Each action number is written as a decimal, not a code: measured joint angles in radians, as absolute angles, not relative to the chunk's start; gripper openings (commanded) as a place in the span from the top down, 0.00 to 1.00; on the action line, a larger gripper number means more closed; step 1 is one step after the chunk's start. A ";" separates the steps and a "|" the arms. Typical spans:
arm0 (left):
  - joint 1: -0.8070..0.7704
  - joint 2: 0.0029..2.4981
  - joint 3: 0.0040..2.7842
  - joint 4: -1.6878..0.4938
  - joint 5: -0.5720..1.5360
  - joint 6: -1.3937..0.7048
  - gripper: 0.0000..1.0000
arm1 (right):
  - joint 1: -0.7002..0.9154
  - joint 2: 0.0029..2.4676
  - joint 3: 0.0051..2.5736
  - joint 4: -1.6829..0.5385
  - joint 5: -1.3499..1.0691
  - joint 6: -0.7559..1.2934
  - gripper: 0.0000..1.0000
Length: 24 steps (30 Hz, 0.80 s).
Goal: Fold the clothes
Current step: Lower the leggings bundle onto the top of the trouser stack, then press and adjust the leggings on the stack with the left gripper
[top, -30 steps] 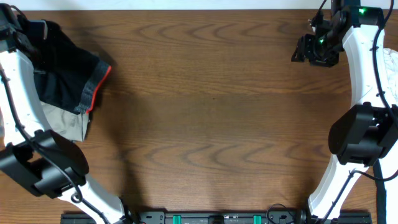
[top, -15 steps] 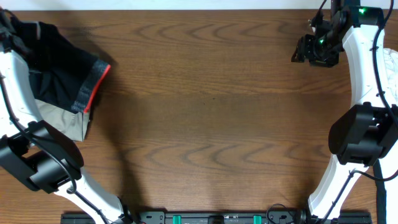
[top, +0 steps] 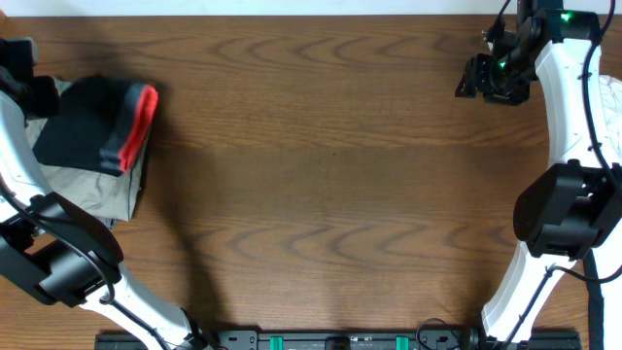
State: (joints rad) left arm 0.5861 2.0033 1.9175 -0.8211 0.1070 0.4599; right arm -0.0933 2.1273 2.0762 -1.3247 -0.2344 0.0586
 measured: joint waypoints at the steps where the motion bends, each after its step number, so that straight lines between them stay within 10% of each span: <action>1: 0.589 2.006 1.917 -0.811 0.108 0.460 0.78 | -0.093 2.127 2.076 -1.325 -0.234 0.059 0.41; 24: 0.721 2.215 1.917 -0.704 0.254 0.381 0.24 | -0.093 2.127 2.076 -1.351 -0.234 0.058 0.41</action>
